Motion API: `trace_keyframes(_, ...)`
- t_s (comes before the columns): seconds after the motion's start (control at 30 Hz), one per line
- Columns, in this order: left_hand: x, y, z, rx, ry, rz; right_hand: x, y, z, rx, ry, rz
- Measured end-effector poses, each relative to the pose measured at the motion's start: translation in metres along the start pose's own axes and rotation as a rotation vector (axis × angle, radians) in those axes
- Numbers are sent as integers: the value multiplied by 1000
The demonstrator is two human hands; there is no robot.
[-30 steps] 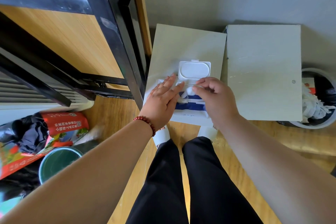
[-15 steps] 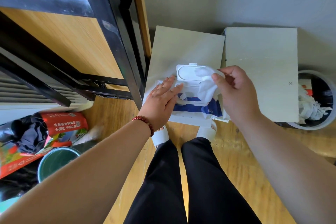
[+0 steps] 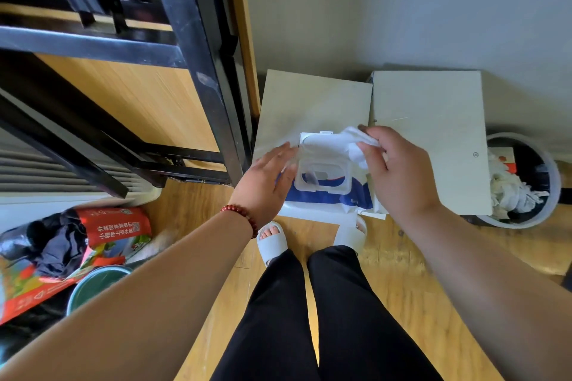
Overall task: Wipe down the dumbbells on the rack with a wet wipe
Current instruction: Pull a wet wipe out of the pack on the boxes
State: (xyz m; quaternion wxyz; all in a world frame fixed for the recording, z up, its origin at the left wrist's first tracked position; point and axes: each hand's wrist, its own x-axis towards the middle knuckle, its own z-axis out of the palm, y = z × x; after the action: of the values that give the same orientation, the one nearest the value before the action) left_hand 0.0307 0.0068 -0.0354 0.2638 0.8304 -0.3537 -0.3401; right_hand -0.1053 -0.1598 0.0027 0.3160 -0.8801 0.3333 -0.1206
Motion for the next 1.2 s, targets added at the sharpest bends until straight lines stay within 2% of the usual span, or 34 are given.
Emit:
trace_keyframes(0.07, -2, 4, -7, 72, 95, 6, 2, -5, -3, -111, 7, -129)
trace_keyframes(0.17, -3, 17, -20, 232, 86, 22, 4, -15, -7, -282, 12, -297)
trace_keyframes(0.33, -5, 42, -35, 436, 42, 128, -1, -19, -11, -458, -1, -353)
trace_keyframes(0.57, -15, 66, -52, 608, -50, 227, -28, -32, -33, -540, -127, -214)
trace_keyframes(0.87, -24, 97, -44, 793, -122, 432, -68, -45, -57, -621, -198, -95)
trace_keyframes(0.93, -26, 105, -40, 831, -141, 492, -75, -42, -63, -627, -149, -87)
trace_keyframes(1.0, -27, 113, -33, 872, -163, 537, -84, -26, -61, -643, -24, -117)
trace_keyframes(1.1, -30, 127, -22, 858, -203, 586, -97, -11, -68, -657, 39, -132)
trace_keyframes(1.2, -37, 147, -8, 863, -113, 678, -114, 3, -81, -658, 100, -135)
